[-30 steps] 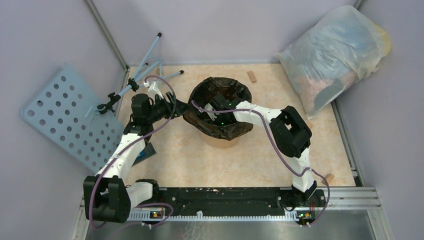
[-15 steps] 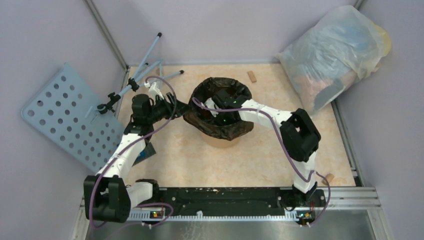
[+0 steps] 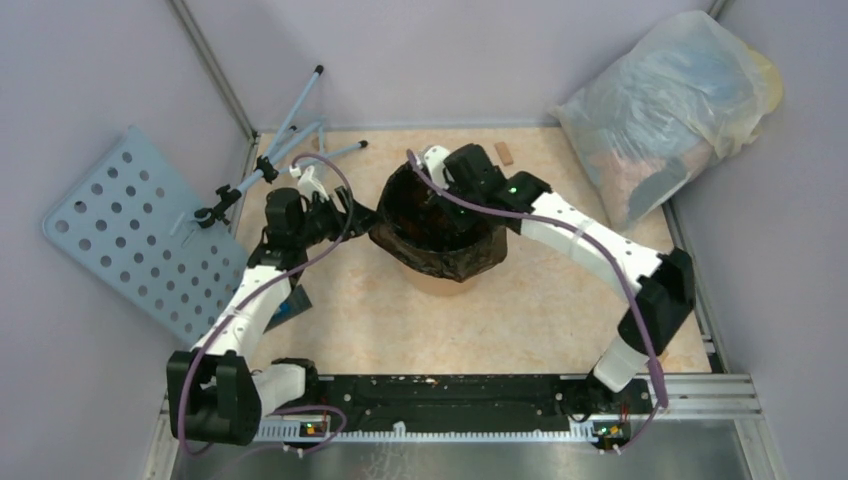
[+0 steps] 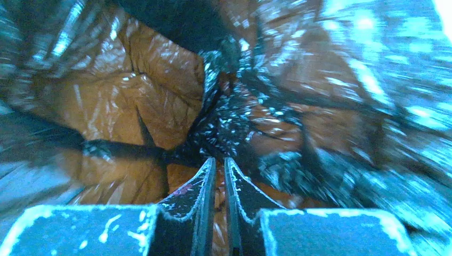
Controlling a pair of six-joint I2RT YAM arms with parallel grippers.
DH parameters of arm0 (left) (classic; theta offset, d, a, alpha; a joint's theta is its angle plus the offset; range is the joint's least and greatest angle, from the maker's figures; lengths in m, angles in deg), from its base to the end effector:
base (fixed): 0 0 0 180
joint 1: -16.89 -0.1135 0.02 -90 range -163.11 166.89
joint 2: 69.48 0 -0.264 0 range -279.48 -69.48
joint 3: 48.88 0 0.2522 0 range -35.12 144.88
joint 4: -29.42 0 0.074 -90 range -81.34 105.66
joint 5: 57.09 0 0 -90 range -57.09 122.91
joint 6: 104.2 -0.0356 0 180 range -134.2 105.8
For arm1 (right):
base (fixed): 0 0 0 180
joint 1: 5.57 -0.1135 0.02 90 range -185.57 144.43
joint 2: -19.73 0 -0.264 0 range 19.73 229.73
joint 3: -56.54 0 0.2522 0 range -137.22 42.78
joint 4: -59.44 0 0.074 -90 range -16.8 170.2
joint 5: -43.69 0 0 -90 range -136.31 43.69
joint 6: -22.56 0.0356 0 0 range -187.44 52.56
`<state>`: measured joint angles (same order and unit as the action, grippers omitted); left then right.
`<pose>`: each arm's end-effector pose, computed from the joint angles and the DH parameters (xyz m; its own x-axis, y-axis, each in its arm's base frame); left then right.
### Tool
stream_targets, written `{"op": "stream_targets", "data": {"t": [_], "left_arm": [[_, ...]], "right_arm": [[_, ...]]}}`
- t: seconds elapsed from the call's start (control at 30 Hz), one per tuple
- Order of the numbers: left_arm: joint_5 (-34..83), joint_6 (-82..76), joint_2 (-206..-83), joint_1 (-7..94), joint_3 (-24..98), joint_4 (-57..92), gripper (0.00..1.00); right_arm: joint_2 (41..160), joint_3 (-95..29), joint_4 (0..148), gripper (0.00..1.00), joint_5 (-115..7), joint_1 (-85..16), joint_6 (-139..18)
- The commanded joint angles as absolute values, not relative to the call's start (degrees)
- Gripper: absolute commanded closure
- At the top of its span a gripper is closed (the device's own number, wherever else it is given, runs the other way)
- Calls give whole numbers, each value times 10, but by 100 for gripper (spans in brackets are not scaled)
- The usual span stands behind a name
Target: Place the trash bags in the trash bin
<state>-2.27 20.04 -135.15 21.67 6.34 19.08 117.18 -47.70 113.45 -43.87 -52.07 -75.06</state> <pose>0.2530 -0.0417 0.2717 -0.6327 -0.4086 -0.6578 0.3010 0.6529 -0.6951 0.2620 0.2739 0.3247 -0.4073 -0.6217 -0.6690 -0.7656 0.6318 -0.1210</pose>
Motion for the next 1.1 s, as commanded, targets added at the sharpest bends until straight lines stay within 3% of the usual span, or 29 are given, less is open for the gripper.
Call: {"op": "stream_targets", "data": {"t": [0.0, 0.23, 0.33, 0.4, 0.63, 0.7, 0.87, 1.07], "left_arm": [[17, 154, -1299, 219, 111, 124, 26], [54, 127, -1205, 219, 93, 60, 17], [38, 129, -1168, 219, 76, 41, 14], [21, 128, -1142, 219, 58, 35, 2], [-6, 157, -1070, 219, -46, 58, 1], [-22, 177, -1060, 220, -81, 76, 1], [-56, 231, -1047, 222, -177, 169, 1], [-61, 260, -1064, 255, -261, 323, 1]], "right_arm": [[1057, -493, 1107, 87, -381, -527, -706], [902, -381, 1053, 76, -285, -527, -647], [816, -302, 1008, 61, -223, -526, -619], [762, -243, 978, 42, -200, -526, -599], [608, -72, 939, 33, -197, -526, -524], [558, -14, 927, 15, -217, -526, -503], [501, 105, 854, 12, -293, -526, -480], [519, 220, 679, 11, -362, -526, -468]]}}
